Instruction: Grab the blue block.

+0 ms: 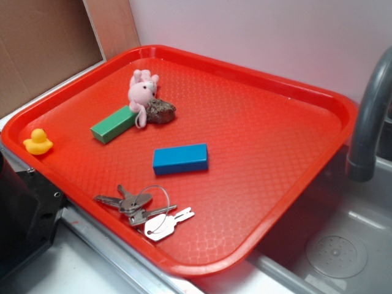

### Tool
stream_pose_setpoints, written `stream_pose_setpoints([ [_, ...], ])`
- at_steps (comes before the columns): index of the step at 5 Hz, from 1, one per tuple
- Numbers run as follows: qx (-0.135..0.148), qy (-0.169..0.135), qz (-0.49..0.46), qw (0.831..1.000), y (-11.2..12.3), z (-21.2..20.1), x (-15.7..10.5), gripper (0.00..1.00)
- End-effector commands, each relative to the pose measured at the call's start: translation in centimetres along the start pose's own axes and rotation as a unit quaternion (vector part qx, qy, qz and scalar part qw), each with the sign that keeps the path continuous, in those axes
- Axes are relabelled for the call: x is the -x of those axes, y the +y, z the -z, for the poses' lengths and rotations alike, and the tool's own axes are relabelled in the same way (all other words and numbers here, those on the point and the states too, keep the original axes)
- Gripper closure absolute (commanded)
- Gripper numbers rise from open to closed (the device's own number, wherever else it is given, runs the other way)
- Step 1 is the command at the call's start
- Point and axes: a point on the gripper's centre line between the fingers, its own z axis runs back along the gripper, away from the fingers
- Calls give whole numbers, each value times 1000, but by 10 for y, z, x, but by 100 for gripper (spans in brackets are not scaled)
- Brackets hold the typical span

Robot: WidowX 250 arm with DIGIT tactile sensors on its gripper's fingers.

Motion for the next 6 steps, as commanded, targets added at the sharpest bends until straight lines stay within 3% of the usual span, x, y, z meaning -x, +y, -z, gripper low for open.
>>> stream_pose_setpoints([
  [1,0,0,0,1000,0,0,0,0],
  [2,-40,-3,99,994,-28,52,-9,0],
  [3,-52,-11,159,986,-45,104,-12,0],
  [4,-47,-33,233,971,-64,142,-22,0],
  [5,-44,-32,259,964,-72,161,-31,0],
  [6,-8,-19,288,958,-76,192,-51,0],
])
